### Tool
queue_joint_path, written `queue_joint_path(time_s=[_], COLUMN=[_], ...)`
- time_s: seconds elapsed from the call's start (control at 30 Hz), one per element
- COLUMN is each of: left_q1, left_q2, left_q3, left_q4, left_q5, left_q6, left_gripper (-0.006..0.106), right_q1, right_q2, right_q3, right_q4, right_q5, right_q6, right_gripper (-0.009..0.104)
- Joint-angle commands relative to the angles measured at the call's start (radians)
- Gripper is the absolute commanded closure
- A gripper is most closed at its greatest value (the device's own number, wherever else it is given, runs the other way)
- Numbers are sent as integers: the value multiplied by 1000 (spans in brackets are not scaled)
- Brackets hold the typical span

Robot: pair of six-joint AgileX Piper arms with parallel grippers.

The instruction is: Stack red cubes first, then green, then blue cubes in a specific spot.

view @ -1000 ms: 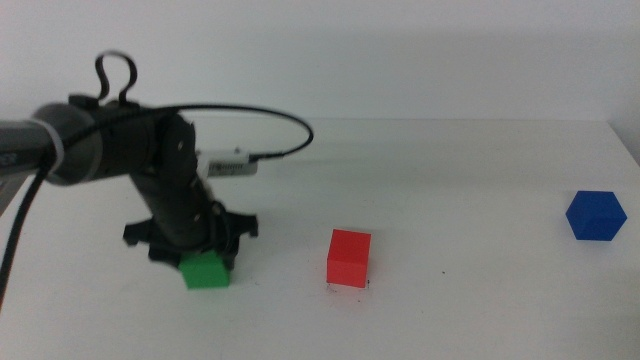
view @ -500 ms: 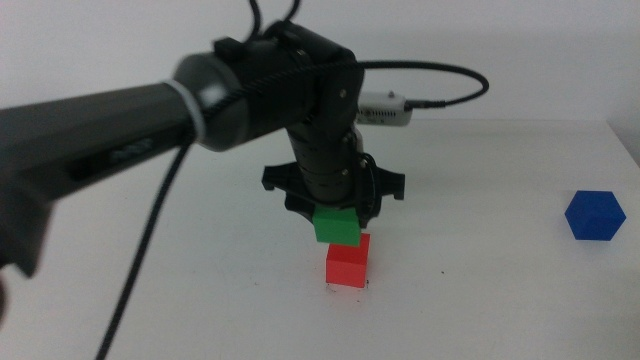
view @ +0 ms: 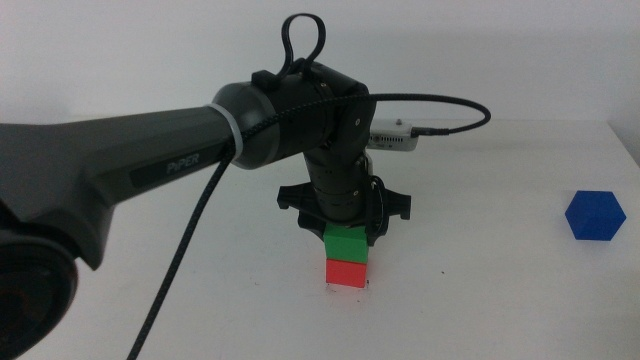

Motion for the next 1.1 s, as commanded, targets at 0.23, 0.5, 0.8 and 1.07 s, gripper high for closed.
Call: queue_joint_path(time_s=[0.23, 0.5, 0.8, 1.07], left_q1=[-3, -3, 0, 0], left_q2=[25, 35, -65, -500], left_q3=[-8, -8, -58, -67], left_q4=[-16, -7, 0, 61], left_q5=[-12, -7, 128, 202], left_q6=[15, 15, 111, 440], left_gripper=[87, 47, 7, 7], right_q1=[-8, -8, -8, -8], right_q2=[-4, -4, -4, -4], right_q3=[3, 3, 3, 3], right_q4=[-9, -9, -9, -9], right_q5=[-1, -1, -1, -1], right_q6=[-12, -12, -12, -12], right_gripper=[2, 2, 2, 2])
